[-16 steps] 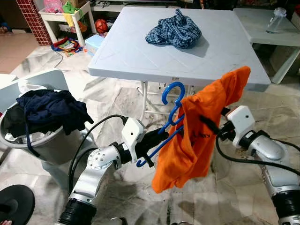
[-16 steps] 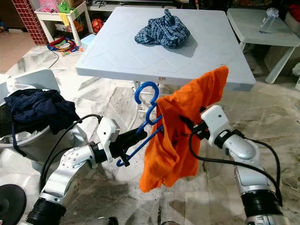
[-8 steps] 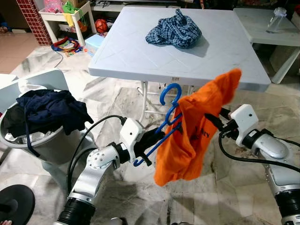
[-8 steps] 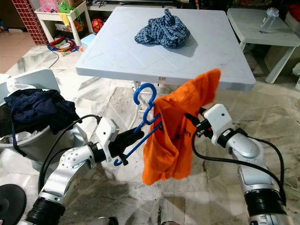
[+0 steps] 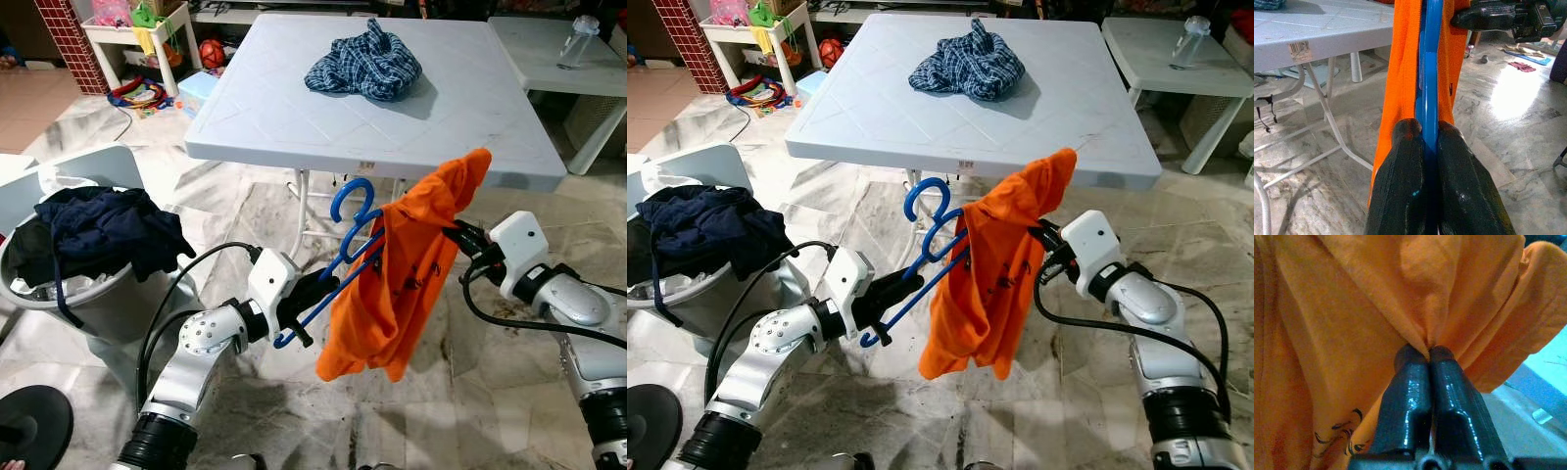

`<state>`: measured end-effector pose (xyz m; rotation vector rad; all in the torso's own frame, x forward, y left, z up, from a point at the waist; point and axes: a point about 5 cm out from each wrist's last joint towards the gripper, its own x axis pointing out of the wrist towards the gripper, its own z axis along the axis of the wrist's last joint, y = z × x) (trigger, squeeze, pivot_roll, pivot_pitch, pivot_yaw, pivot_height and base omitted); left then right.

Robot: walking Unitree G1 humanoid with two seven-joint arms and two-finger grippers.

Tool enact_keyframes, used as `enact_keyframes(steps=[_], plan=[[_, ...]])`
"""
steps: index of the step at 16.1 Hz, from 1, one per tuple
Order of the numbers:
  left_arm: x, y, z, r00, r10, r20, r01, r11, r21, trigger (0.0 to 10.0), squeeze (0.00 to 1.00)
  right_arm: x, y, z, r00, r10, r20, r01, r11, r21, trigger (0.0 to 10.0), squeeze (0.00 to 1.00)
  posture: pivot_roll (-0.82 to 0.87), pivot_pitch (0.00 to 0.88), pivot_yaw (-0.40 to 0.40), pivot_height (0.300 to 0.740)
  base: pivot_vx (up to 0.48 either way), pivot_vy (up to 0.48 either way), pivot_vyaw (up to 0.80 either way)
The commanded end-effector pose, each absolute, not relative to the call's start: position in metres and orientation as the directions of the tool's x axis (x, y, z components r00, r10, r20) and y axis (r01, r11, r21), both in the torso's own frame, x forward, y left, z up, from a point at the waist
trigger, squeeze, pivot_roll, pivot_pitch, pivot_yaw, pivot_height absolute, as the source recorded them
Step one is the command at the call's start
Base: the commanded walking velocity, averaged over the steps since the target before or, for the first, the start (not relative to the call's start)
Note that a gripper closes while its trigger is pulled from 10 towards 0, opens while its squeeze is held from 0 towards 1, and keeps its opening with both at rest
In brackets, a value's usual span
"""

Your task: Hang hanger

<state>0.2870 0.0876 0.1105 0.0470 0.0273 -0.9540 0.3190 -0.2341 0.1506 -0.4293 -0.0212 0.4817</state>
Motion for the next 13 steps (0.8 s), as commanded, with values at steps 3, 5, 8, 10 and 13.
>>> enact_keyframes(steps=[3, 5, 8, 10, 13], plan=[[0.285, 0.085, 0.116, 0.561, -0.827, -0.020, 0.827, 0.560, 0.051, 0.0, 0.00, 0.322, -0.234, 0.152, 0.892, 0.448, -0.069, -0.436, 0.808, -0.397, 0.0, 0.00, -0.01, 0.106, -0.001, 0.740, 0.000, 0.000, 0.00], [0.276, 0.083, 0.110, 0.517, -0.855, -0.050, 0.856, 0.515, 0.053, 0.0, 0.00, 0.329, -0.230, 0.159, 0.908, 0.418, -0.016, -0.401, 0.860, -0.316, 0.0, 0.00, -0.01, 0.106, -0.002, 0.740, 0.000, 0.000, 0.00], [0.271, 0.101, 0.090, 0.547, -0.818, -0.177, 0.837, 0.538, 0.101, 0.0, 0.00, 0.336, -0.229, 0.185, 0.915, 0.386, 0.114, -0.375, 0.921, -0.110, 0.0, 0.00, -0.01, 0.108, -0.004, 0.740, 0.000, 0.000, 0.00], [0.267, 0.106, 0.080, 0.565, -0.792, -0.234, 0.824, 0.556, 0.109, 0.0, 0.00, 0.342, -0.229, 0.209, 0.912, 0.338, 0.233, -0.360, 0.931, 0.060, 0.0, 0.00, -0.01, 0.110, -0.010, 0.740, 0.000, 0.000, 0.00], [0.263, 0.106, 0.072, 0.575, -0.763, -0.296, 0.816, 0.563, 0.133, 0.0, 0.00, 0.351, -0.232, 0.225, 0.927, 0.251, 0.278, -0.297, 0.945, 0.138, 0.0, 0.00, -0.01, 0.109, -0.017, 0.740, 0.000, 0.000, 0.00]])
